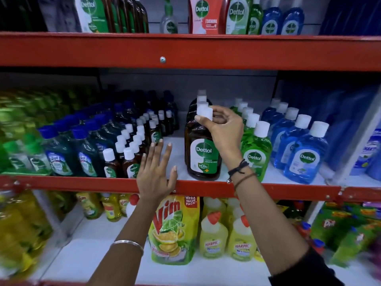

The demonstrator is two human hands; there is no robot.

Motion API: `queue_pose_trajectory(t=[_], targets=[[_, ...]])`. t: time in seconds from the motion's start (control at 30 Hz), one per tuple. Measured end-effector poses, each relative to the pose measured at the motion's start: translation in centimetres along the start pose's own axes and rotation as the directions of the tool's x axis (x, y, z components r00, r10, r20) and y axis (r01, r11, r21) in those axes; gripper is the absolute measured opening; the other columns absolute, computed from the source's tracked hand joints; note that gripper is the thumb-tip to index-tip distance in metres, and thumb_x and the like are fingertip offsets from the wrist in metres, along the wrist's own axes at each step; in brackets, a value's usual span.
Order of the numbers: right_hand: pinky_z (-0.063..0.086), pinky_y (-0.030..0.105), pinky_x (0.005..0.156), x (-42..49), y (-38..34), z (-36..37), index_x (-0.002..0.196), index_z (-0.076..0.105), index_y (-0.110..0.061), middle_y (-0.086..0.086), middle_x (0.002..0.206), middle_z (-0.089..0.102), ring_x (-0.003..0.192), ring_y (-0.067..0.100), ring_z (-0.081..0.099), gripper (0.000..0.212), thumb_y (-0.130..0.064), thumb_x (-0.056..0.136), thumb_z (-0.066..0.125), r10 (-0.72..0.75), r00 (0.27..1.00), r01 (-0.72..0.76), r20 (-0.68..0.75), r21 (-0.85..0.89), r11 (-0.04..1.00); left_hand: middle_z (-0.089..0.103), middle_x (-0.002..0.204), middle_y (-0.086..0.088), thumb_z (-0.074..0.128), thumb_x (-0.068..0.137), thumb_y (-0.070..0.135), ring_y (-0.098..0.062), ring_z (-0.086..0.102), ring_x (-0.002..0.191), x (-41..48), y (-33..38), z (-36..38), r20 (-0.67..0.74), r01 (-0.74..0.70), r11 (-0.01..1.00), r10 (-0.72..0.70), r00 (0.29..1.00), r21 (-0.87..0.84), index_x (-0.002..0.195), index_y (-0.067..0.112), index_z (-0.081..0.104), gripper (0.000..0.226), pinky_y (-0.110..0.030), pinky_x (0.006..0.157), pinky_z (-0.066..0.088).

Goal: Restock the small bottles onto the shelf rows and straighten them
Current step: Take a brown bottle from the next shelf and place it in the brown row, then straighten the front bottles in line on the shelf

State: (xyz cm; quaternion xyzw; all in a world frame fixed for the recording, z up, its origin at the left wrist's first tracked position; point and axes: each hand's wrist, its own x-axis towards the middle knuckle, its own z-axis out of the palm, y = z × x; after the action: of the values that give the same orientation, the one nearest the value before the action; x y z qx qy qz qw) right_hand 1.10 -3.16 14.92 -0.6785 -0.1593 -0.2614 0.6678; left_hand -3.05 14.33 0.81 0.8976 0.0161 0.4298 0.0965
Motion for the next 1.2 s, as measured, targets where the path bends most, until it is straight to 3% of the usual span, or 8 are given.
queue_pose_trajectory(t=[0.23,0.3,0.37,0.47,0.57,0.63,0.83,1.2], targets=[[0.053,0.024,0.089,-0.1,0.9,-1.0,0.115,0.065,-0.013,-0.003,0.104,0.07,0.097,0.005,0.066,0.036,-0.026,0.081,0.073,-0.015,0.989,0.011,0.144,0.031,0.999,0.04,0.153,-0.007,0.031,0.098,0.041,-0.026,0.033,0.143,0.1,0.9,-0.5,-0.007,0.023,0.994,-0.024,1.0,-0.108,0.151,0.022,0.029,0.056,-0.05,0.11,0.039],[0.047,0.013,0.091,-1.6,1.2,-1.9,0.124,0.059,-0.015,-0.008,0.115,0.064,0.103,-0.006,0.059,0.038,-0.031,0.09,0.061,0.007,0.989,-0.015,0.15,0.058,0.998,0.039,0.153,-0.004,0.03,0.099,0.042,-0.022,0.044,0.135,0.3,2.0,-1.0,-0.011,0.037,0.963,-0.041,0.999,-0.266,0.15,0.023,0.03,0.054,-0.04,0.097,0.048],[0.04,0.003,0.091,-3.5,2.3,-2.7,0.134,0.05,-0.016,-0.008,0.13,0.056,0.112,-0.008,0.052,0.048,-0.042,0.094,0.049,0.07,0.989,-0.082,0.129,0.092,0.992,0.034,0.154,0.011,0.029,0.1,0.049,-0.005,0.041,0.135,0.6,3.9,-1.8,0.066,0.098,0.837,-0.075,0.995,-0.539,0.15,0.035,0.025,0.052,-0.024,0.098,0.041],[0.033,0.024,0.112,-6.5,4.9,-3.5,0.142,0.04,-0.022,-0.003,0.15,0.042,0.134,0.007,0.04,0.076,-0.067,0.081,0.035,0.236,0.961,-0.253,0.146,0.107,0.962,0.02,0.145,0.039,0.027,0.099,0.052,0.023,0.019,0.132,1.1,6.5,-2.3,0.205,0.231,0.643,-0.117,0.972,-0.73,0.148,0.045,0.019,0.051,0.001,0.102,0.018],[0.035,0.042,0.114,-7.6,6.1,-3.8,0.14,0.042,-0.027,0.002,0.149,0.045,0.135,0.016,0.043,0.081,-0.075,0.077,0.028,0.296,0.936,-0.32,0.19,0.113,0.941,0.016,0.14,0.046,0.02,0.096,0.06,0.026,0.014,0.132,1.2,7.4,-2.3,0.24,0.258,0.636,-0.116,0.964,-0.728,0.151,0.042,0.016,0.058,0.004,0.101,0.013],[0.036,0.044,0.114,-7.5,6.0,-4.0,0.139,0.044,-0.028,0.003,0.148,0.046,0.134,0.018,0.044,0.077,-0.074,0.079,0.026,0.298,0.933,-0.324,0.202,0.115,0.939,0.019,0.136,0.049,0.018,0.093,0.067,0.028,0.018,0.128,1.1,7.3,-2.2,0.254,0.279,0.619,-0.131,0.958,-0.734,0.152,0.043,0.017,0.063,-0.001,0.104,0.017],[0.031,0.052,0.116,-7.5,6.2,-4.1,0.14,0.041,-0.032,0.004,0.152,0.039,0.138,0.023,0.039,0.083,-0.082,0.076,0.024,0.289,0.922,-0.317,0.257,0.074,0.945,0.027,0.128,0.059,0.016,0.092,0.072,0.015,0.028,0.133,0.7,6.9,-2.2,0.244,0.315,0.564,-0.199,0.949,-0.763,0.148,0.047,0.027,0.062,-0.044,0.117,0.032],[0.032,0.048,0.116,-7.4,6.3,-4.4,0.141,0.04,-0.03,-0.001,0.151,0.04,0.137,0.018,0.041,0.104,-0.095,0.061,0.028,0.269,0.917,-0.299,0.294,0.061,0.952,0.028,0.128,0.053,0.019,0.096,0.061,0.019,0.029,0.129,0.8,7.0,-2.1,0.206,0.295,0.597,-0.215,0.955,-0.746,0.145,0.049,0.027,0.051,-0.042,0.117,0.031]])
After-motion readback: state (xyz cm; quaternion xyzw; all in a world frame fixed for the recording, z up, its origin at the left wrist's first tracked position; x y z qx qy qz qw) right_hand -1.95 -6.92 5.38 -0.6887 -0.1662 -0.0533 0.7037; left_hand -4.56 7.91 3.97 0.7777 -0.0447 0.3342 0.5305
